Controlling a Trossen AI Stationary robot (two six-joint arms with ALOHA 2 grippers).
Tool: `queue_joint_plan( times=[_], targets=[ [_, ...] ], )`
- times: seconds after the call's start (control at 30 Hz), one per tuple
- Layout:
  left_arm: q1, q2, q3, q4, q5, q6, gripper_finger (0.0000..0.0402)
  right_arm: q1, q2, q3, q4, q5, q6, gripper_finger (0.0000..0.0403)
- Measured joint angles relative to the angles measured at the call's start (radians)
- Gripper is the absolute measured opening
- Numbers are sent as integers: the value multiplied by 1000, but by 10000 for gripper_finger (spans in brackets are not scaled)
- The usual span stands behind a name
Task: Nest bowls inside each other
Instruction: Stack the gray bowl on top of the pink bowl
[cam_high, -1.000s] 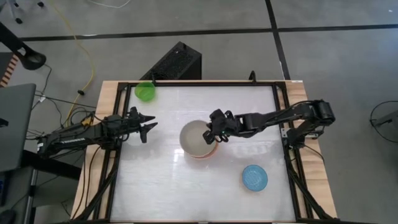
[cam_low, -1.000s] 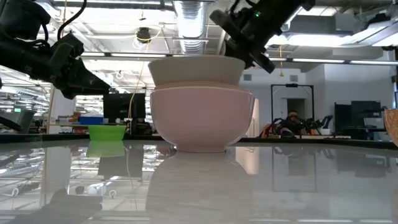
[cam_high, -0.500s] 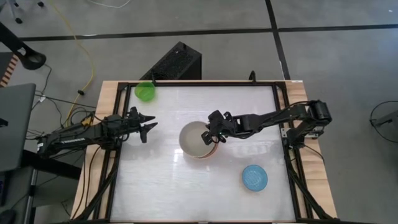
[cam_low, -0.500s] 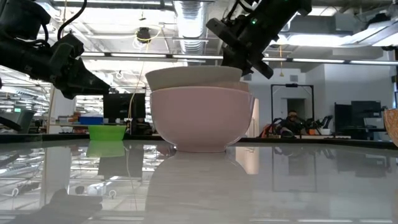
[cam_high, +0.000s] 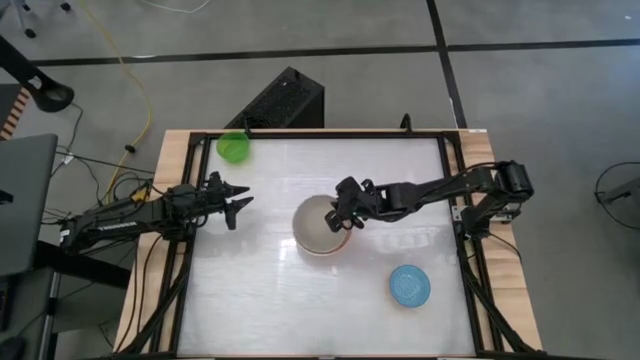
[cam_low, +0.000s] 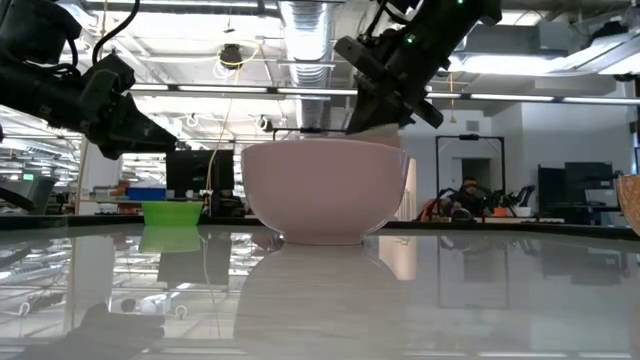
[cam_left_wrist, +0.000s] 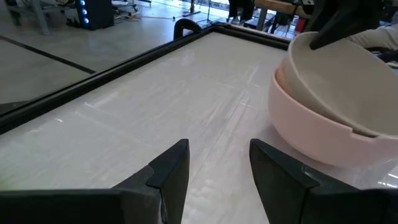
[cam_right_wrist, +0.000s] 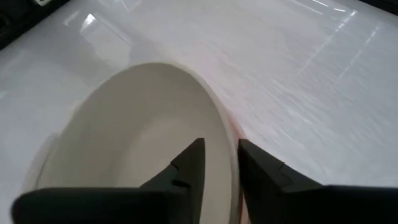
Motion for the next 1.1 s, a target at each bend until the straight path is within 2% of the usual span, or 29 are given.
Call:
queue_joint_plan(
  times=[0.23,0.43,0.9,1.0,1.1],
  targets=[
    [0,0,0,0,0,0,158,-13,-14,0,-80,-9,-21,167],
    [0,0,0,0,0,0,158,-13,-60,1,-138,-13,-68,190],
    [0,0,0,0,0,0,158,-11,-131,1,-124,-6,-290,180],
    [0,0,0,0,0,0,158,-12,-115,1,-62,-5,-317,175],
    [0,0,0,0,0,0,158,4,-78,-24,46,-4,-465,156]
  ],
)
